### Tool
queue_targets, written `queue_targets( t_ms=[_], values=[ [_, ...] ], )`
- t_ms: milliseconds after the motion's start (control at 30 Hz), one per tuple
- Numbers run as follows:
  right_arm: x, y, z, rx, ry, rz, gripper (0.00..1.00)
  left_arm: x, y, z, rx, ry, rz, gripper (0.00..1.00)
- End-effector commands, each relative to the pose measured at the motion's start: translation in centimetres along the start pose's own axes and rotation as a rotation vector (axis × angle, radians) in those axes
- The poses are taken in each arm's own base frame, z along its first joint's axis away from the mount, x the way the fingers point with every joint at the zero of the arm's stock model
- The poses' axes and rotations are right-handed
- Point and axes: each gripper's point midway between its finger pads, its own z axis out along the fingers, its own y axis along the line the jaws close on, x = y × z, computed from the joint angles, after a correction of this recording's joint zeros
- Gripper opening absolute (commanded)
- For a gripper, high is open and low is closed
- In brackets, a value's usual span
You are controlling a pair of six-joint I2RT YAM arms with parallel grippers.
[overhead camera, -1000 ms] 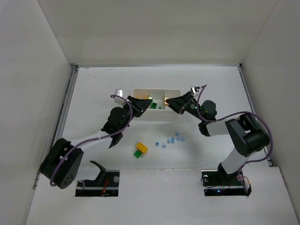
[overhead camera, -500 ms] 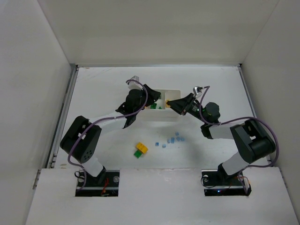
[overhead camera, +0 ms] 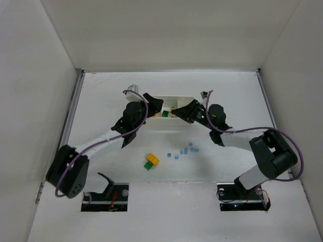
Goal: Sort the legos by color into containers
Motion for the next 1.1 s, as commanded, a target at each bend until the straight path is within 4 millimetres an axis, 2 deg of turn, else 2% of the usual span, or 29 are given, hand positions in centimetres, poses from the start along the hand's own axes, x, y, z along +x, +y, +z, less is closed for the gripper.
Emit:
queue_targets(
  t_ms=[0,133,233,433,467,600,700,833,900,967,1000,1067],
  values=[
    [-0.8,0.5,2.6,0.112,-0.034,-0.186,0.34,-3.1,1.1,-3.0,-0.021,-0.126,0.007,0.52],
    [-0.2,-0.4,5.6,0.25,-0.015,-0.328,0.35,-2.3,4.0,-6.3,-0.08,-0.118,0.006,0.52],
    [-0.1,-1.1,7.9,0.319,0.003,-0.391,0.35,-1.0,6.1,-8.4,-0.132,-0.094,0.019,0.52],
    [0.0,-3.0,11.8,0.422,0.046,-0.472,0.36,1.4,10.6,-11.6,-0.249,-0.059,0.048,0.52],
    [0.0,-3.1,12.3,0.434,0.049,-0.479,0.38,1.7,11.1,-11.9,-0.26,-0.055,0.048,0.52],
    [-0.2,-2.3,13.3,0.43,0.039,-0.493,0.61,2.3,12.1,-12.7,-0.279,-0.046,0.044,0.52],
    [-0.5,-1.1,12.6,0.409,0.023,-0.497,0.69,2.6,12.5,-12.9,-0.287,-0.041,0.044,0.52],
    [0.4,0.6,9.9,0.366,0.021,-0.516,0.66,3.0,12.9,-12.7,-0.298,-0.024,0.048,0.52],
    [2.2,1.6,7.9,0.334,0.048,-0.547,0.55,3.0,12.8,-12.7,-0.299,-0.021,0.049,0.52],
    [4.8,2.3,5.7,0.301,0.102,-0.592,0.35,3.0,12.7,-12.6,-0.298,-0.022,0.052,0.5],
    [6.4,2.7,4.6,0.283,0.135,-0.619,0.31,2.9,12.7,-12.5,-0.298,-0.021,0.055,0.5],
    [10.4,2.9,2.2,0.247,0.224,-0.685,0.33,2.7,12.5,-12.4,-0.297,-0.022,0.058,0.49]
  ],
)
